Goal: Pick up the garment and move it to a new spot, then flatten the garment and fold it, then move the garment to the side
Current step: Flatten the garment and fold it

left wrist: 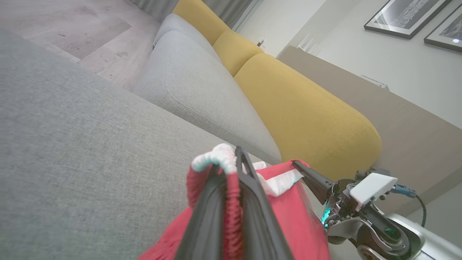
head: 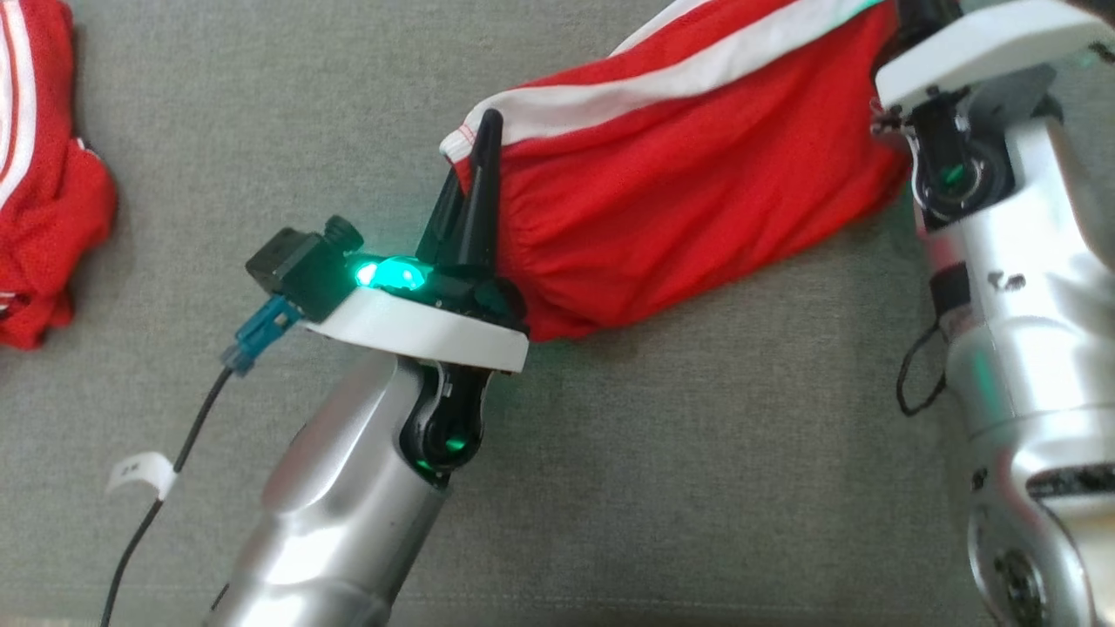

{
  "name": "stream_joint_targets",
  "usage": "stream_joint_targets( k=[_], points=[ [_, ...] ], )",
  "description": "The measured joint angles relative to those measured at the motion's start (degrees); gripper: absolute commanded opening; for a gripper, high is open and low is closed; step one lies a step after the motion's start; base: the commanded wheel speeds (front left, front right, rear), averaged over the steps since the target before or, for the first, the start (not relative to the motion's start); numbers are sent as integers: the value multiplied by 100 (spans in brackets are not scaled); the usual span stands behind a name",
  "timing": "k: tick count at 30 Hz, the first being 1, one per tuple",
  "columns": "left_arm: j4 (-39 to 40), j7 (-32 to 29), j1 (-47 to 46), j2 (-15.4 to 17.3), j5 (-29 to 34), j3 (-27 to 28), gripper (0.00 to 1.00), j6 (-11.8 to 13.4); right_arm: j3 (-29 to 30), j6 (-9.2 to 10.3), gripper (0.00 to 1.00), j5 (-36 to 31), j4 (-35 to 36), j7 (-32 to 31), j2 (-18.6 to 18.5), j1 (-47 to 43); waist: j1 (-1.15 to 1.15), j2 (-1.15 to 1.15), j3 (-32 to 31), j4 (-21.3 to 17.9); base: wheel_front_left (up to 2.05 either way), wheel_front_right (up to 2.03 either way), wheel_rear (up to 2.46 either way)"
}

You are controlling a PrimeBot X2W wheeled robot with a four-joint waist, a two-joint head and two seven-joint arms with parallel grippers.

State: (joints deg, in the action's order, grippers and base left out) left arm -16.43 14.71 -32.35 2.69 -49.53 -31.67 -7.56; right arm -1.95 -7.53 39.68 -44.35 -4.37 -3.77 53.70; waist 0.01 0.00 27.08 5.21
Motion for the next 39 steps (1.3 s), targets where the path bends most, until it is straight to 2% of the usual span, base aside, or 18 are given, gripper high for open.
stream_joint_targets(
  k=[5,6,7,8,14,19,25,29,34,39],
  points=[
    [-82,0,-68,-8,3,68,0,-1,-176,0,0,-156,-612,370,-19,467,-1,0,150,75,0,0,0],
    [-134,0,-83,-9,4,69,0,-1,-218,0,25,-188,-720,455,-19,547,-1,0,171,84,0,0,0],
    [-202,0,-102,-12,12,66,33,-1,-256,0,98,-197,-826,547,-19,614,-1,0,189,91,0,0,0],
    [-277,0,-128,-12,30,62,100,-1,-302,0,100,-227,-934,634,-20,672,0,0,200,96,0,0,0],
    [-713,0,-123,-60,321,267,100,-1,-383,0,100,-589,-1529,1192,-31,732,-1,0,93,77,0,0,0],
    [-947,0,215,-65,860,732,100,34,-636,0,100,-971,-1602,1610,-208,656,-2,0,-122,27,0,0,0],
    [-957,0,847,-63,1651,1212,100,416,-821,0,100,-1563,-1472,1860,-480,51,-2,0,-496,-35,0,0,0],
    [-706,0,1126,-60,2292,1530,100,740,-570,0,100,-2045,-806,1869,-543,-580,-2,0,-762,-77,0,0,0],
    [-510,0,1487,-56,2894,1726,100,1046,-153,0,100,-2661,-243,1873,-457,-1489,-3,0,-1117,-135,0,0,0],
    [-461,0,1912,-53,3364,1726,100,1179,-27,0,100,-2976,-73,1873,-214,-2143,-3,0,-1382,-190,0,0,0]
  ],
)
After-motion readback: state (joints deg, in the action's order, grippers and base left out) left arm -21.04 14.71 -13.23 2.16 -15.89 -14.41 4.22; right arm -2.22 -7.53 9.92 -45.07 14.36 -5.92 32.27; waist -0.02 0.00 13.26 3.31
